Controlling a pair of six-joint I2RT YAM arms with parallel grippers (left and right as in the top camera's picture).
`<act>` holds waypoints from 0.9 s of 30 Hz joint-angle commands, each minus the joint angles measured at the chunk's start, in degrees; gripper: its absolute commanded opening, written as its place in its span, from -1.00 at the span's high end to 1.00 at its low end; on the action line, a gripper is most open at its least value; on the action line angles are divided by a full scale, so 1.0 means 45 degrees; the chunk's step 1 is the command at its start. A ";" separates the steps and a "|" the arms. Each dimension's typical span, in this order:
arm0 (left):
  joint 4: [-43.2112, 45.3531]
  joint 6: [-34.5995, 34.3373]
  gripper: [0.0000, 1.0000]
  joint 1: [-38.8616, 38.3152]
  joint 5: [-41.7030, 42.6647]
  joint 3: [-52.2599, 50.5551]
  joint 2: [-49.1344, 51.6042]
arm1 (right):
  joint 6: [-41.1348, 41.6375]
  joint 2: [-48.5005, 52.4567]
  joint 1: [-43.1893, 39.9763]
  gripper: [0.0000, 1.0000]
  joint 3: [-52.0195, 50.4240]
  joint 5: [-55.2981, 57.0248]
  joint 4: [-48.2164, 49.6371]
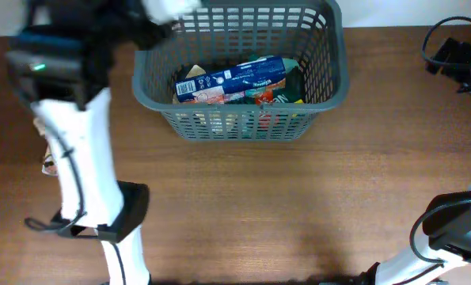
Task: Pack container
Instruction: 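Carry the wafer pack into the basket and release it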
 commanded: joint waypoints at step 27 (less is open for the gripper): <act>0.1039 -0.3031 -0.98 -0.1190 -0.4983 -0.3691 0.1622 | 0.0000 -0.0005 -0.0039 -0.98 -0.0039 0.0073 0.0005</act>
